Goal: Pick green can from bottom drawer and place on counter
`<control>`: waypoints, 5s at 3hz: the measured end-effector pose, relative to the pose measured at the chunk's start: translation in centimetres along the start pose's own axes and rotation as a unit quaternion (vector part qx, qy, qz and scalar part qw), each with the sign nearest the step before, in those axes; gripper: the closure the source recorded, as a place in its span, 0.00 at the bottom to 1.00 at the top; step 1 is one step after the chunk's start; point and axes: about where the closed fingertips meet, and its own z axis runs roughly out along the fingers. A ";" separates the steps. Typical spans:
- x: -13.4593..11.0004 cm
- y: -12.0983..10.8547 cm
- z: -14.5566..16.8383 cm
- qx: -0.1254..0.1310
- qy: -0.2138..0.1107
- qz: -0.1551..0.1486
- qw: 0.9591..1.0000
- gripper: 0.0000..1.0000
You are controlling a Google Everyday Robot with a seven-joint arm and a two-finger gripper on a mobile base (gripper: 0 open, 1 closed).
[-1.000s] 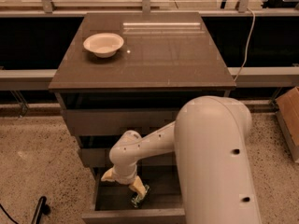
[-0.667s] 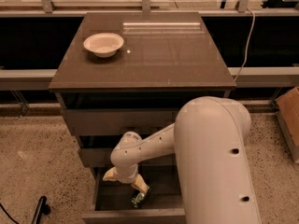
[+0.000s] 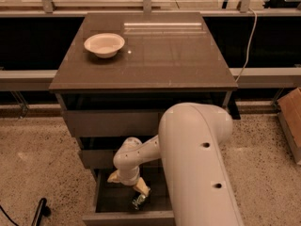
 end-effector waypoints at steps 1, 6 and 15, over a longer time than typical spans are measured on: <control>0.2 0.7 6.0 0.010 0.018 -0.007 1.000 0.00; 4.2 3.3 19.1 0.002 0.069 -0.037 0.997 0.15; -3.6 10.2 -15.8 0.529 0.106 -0.128 0.832 1.00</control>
Offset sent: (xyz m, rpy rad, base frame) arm 0.0046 -0.0034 -0.1184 0.0151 -0.2345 0.1341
